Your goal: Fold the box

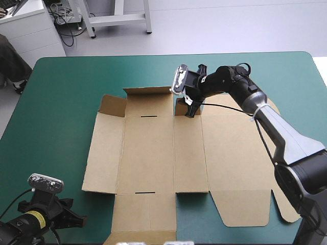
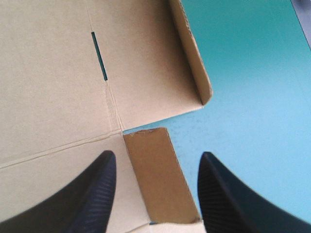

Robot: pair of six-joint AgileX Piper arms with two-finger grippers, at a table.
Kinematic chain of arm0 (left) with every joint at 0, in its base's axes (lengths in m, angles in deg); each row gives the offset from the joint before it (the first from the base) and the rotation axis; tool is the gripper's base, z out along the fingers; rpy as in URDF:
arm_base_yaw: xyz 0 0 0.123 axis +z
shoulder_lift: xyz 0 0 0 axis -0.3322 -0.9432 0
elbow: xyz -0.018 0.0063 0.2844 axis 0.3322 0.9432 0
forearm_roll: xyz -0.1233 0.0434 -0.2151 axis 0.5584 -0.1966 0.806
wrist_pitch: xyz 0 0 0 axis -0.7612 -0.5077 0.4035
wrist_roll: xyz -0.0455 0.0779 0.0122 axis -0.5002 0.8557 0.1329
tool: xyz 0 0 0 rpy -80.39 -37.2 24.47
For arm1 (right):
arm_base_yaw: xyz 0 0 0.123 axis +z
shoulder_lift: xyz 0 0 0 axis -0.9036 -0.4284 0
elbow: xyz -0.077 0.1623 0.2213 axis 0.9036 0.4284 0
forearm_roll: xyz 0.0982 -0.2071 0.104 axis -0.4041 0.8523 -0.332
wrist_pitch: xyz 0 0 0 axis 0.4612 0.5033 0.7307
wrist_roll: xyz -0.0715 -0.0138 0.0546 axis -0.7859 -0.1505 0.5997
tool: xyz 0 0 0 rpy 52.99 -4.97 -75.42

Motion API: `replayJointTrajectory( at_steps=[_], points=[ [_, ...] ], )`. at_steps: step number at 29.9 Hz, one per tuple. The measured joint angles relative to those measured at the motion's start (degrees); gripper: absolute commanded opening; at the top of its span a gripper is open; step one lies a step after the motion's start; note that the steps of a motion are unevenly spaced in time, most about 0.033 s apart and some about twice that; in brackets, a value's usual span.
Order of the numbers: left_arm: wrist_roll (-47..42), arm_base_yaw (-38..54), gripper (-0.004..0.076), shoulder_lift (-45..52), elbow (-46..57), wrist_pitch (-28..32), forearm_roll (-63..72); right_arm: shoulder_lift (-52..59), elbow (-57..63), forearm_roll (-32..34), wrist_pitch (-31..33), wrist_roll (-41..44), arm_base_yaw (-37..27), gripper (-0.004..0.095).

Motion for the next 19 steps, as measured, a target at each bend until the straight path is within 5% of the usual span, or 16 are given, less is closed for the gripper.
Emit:
replayJointTrajectory(
  at_steps=[5,12,19],
  points=[
    [0.0,0.0,-0.0032,0.0,0.0,0.0,0.0,3.3,0.0,8.0,5.8,12.5,0.0,-0.0006],
    [0.0,0.0,-0.0032,0.0,0.0,0.0,0.0,5.6,-0.1,24.7,16.4,34.4,-0.5,-0.0022],
    [0.0,0.0,-0.0032,0.0,0.0,0.0,0.0,6.3,1.0,22.4,23.1,46.4,-9.4,-0.0021]
  ],
)
